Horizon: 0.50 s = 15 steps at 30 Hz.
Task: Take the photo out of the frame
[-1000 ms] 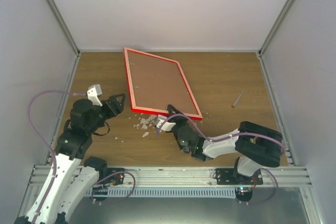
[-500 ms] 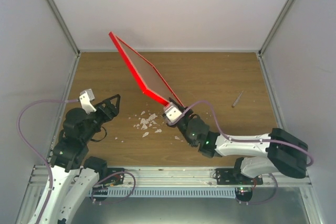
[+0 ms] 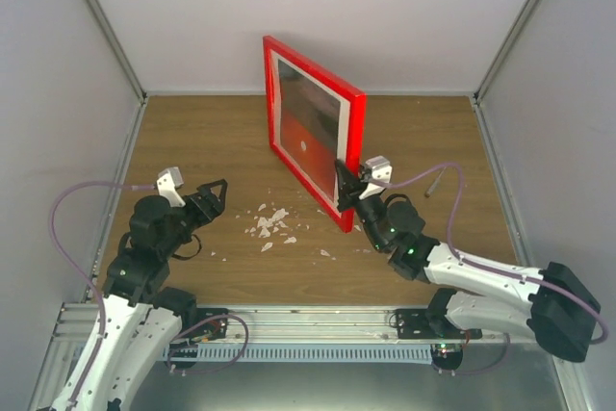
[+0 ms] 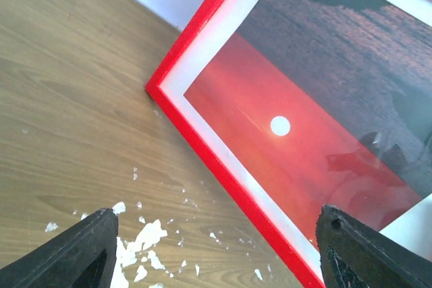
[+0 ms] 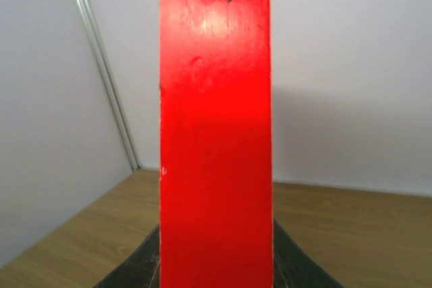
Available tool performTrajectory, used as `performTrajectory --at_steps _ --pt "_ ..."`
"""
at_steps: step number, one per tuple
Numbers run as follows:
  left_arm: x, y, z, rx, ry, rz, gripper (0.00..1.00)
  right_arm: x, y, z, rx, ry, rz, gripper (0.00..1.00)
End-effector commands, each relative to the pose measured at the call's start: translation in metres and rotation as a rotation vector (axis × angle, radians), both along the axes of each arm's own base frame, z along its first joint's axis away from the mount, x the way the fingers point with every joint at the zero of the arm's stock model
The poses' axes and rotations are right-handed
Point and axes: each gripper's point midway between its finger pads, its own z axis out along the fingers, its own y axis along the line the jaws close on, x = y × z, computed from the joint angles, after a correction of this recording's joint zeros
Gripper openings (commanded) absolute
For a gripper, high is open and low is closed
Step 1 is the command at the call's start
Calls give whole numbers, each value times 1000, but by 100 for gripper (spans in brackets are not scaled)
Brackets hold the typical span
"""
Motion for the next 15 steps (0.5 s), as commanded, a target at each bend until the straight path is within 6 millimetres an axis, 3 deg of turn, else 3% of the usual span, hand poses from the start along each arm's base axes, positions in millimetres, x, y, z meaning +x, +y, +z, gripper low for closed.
performTrajectory --at_steps 1,7,15 --pt "7 -4 -2 -21 -7 -11 80 -11 -12 25 327 64 139 1" --pt "10 -5 -12 -3 22 -12 80 -10 -24 2 388 185 191 0" --pt "15 -7 -32 16 85 -21 80 -2 -42 -45 458 366 208 1"
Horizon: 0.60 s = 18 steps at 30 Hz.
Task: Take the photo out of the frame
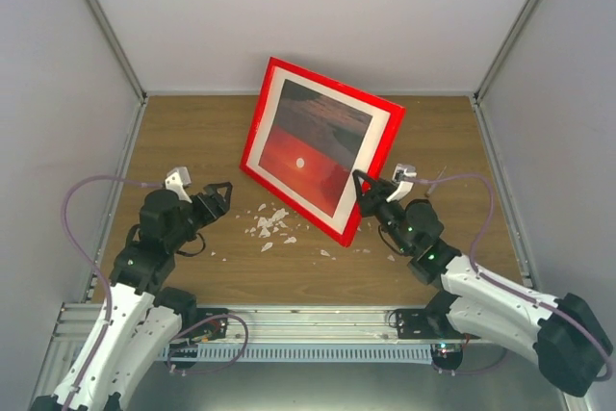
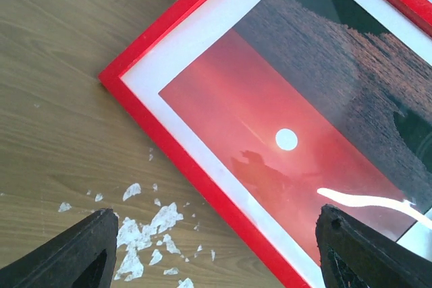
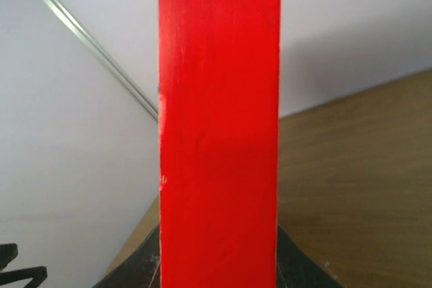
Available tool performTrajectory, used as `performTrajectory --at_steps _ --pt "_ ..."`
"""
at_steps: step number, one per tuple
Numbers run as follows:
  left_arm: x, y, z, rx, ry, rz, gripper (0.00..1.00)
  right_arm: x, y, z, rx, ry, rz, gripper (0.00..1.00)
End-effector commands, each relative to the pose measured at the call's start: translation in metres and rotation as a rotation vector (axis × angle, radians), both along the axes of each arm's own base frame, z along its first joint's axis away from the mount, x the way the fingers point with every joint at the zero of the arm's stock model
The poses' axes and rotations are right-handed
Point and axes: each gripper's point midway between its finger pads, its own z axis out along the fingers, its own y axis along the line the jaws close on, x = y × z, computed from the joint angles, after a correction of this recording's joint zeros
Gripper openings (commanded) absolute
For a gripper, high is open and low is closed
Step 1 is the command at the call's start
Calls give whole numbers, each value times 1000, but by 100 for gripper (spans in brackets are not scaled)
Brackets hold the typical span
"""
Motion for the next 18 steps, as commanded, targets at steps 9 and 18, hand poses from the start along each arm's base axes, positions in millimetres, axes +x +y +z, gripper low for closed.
performTrajectory --at_steps 9,18 --pt "13 -3 -32 38 65 -11 81 1 -2 -46 131 213 178 1" --pt "23 -5 -54 72 133 -17 82 4 -17 -80 106 334 227 0"
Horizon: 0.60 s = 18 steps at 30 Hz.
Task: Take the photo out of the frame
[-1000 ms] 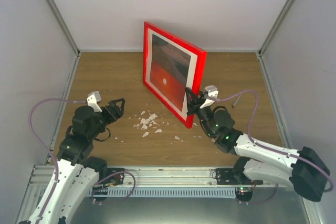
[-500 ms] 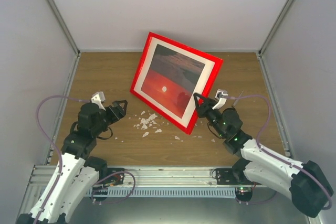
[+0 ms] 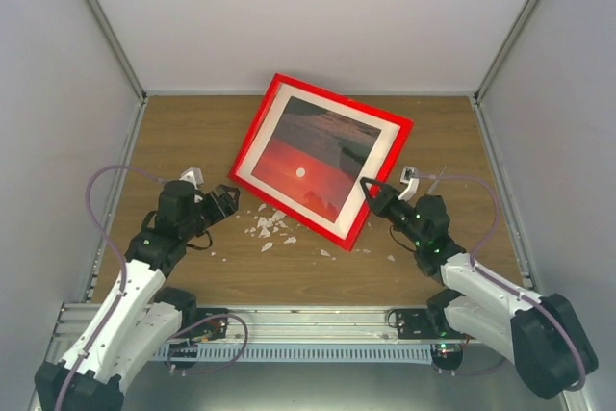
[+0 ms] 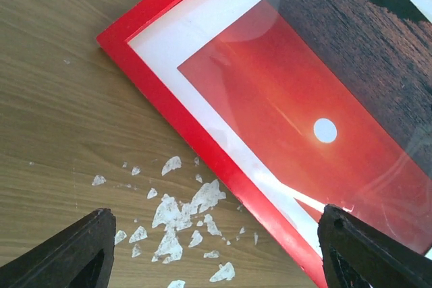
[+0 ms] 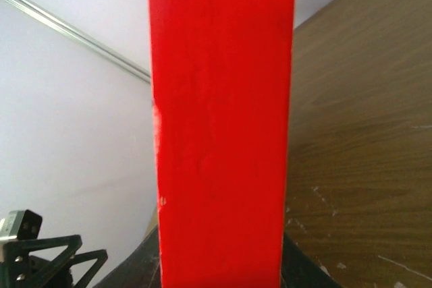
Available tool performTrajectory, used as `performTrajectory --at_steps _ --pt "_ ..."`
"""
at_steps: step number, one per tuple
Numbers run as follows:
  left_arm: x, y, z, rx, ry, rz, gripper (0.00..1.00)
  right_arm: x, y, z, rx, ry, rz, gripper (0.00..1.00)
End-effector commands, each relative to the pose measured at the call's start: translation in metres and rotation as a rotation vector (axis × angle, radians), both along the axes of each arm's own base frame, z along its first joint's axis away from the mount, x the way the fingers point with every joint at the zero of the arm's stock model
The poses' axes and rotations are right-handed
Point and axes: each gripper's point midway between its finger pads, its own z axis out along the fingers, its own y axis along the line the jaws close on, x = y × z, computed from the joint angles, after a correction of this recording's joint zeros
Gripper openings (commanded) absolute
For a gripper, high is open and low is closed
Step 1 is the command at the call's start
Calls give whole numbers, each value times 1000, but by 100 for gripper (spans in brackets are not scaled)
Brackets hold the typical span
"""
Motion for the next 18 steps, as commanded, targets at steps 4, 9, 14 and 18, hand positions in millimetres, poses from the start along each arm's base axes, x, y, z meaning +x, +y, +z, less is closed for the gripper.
performTrajectory --at_steps 4,9,14,18 --pt "11 -1 -11 16 -2 -6 82 -10 5 -36 -40 106 200 0" --pt "11 4 -19 48 22 7 82 -9 7 -56 -78 164 279 1" --pt "11 6 -22 64 34 15 83 -3 0 -72 -106 220 304 1" --pt "9 0 -35 22 62 -1 82 0 -4 -79 -113 248 280 1"
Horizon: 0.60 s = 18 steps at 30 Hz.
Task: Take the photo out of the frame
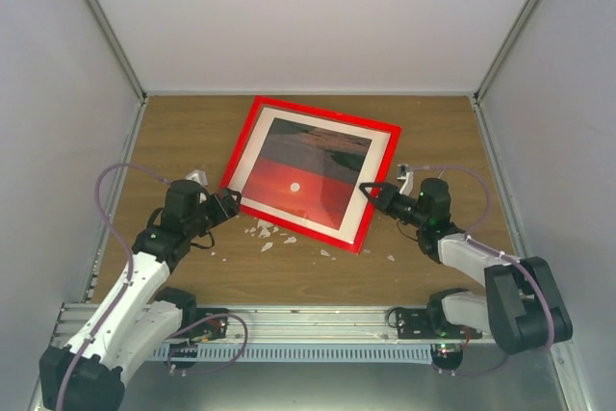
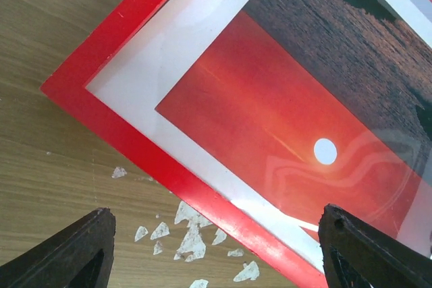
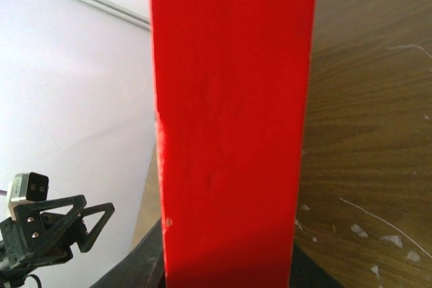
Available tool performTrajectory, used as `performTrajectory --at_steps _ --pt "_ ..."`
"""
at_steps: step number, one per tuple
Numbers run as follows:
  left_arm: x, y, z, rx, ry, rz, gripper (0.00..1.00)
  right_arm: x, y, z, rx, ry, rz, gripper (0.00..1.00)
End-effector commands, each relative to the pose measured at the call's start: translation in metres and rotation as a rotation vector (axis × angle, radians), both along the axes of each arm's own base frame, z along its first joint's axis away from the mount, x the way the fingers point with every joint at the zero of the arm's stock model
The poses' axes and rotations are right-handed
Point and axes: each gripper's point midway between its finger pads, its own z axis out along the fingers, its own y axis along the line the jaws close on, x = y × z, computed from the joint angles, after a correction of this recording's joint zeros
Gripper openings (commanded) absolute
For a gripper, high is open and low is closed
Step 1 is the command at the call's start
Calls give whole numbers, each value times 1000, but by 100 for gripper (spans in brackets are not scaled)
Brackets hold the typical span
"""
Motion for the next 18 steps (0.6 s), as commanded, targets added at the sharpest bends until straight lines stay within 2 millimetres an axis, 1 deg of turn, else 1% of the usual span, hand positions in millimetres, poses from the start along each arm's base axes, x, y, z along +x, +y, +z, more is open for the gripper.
performTrajectory --at_steps 1,8,12,15,18 --pt "2 -4 -13 -37 3 -3 82 -13 1 -31 -115 28 83 1" --pt "-11 -19 -48 -151 77 -35 82 -20 -6 -60 -93 157 18 1" --pt "-16 -27 -68 -199 118 -49 83 -28 -10 -76 -79 231 -6 4" --pt "-16 -29 -76 -204 143 -56 83 -34 -11 -87 -82 273 -13 7" --pt "-16 -31 -81 -204 158 -63 83 -39 -13 -97 -91 314 -20 13"
